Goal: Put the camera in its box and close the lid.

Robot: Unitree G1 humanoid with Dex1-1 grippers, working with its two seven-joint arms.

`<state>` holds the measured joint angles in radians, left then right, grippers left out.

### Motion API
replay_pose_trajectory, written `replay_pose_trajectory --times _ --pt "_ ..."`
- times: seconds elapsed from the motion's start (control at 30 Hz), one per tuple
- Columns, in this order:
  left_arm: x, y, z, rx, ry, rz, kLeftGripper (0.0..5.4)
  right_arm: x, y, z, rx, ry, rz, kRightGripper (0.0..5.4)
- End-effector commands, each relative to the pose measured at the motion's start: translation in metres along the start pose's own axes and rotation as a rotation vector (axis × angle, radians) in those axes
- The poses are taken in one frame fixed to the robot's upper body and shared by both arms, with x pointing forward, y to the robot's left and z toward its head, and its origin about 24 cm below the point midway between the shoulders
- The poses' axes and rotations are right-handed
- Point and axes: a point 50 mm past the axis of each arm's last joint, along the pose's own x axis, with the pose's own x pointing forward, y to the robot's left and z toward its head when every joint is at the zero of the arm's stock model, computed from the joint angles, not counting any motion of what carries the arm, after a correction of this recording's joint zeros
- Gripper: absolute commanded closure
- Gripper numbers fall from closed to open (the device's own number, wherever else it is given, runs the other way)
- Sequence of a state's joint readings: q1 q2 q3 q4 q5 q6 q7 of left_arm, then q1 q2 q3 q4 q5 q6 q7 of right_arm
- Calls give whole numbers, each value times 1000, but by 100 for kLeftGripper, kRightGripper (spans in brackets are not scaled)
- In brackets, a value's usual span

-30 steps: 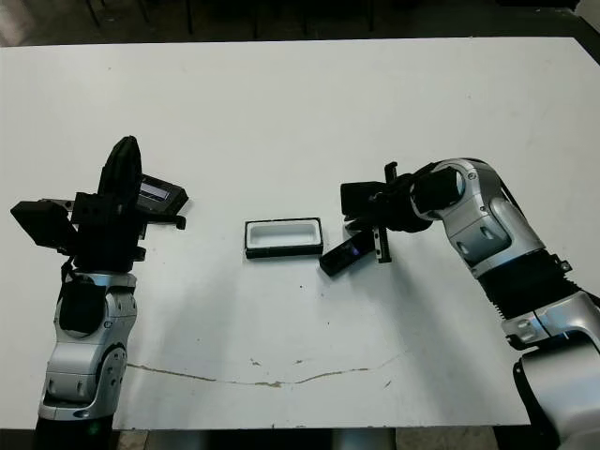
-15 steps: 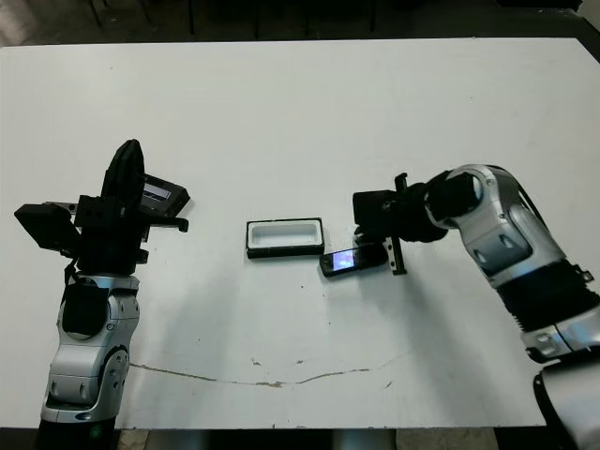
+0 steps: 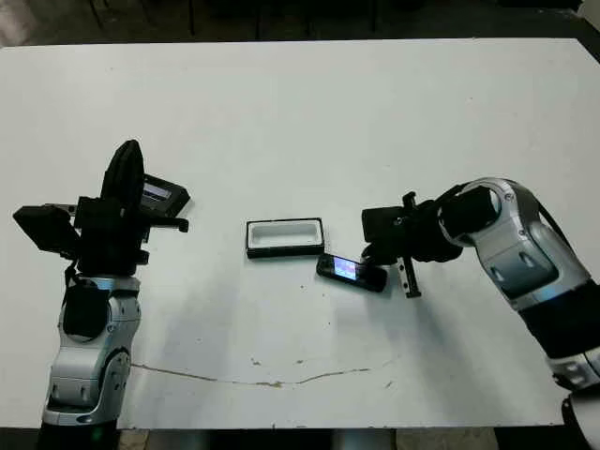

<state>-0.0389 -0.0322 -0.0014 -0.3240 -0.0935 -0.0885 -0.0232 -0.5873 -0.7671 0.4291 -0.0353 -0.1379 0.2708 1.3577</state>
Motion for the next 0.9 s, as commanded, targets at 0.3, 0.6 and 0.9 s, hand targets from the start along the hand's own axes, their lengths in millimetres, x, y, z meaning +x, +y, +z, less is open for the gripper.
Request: replay_pose_trajectory --times 0.3,0.6,0.9 --pt "-3 2 -6 10 37 2 540 -1 11 -6 62 22 43 539" --pt "-4 4 -6 16 38 9 540 -14 3 -18 -38 114 -324 539" --pt "-5 7 -7 14 44 11 540 -64 3 9 214 -316 -491 539"
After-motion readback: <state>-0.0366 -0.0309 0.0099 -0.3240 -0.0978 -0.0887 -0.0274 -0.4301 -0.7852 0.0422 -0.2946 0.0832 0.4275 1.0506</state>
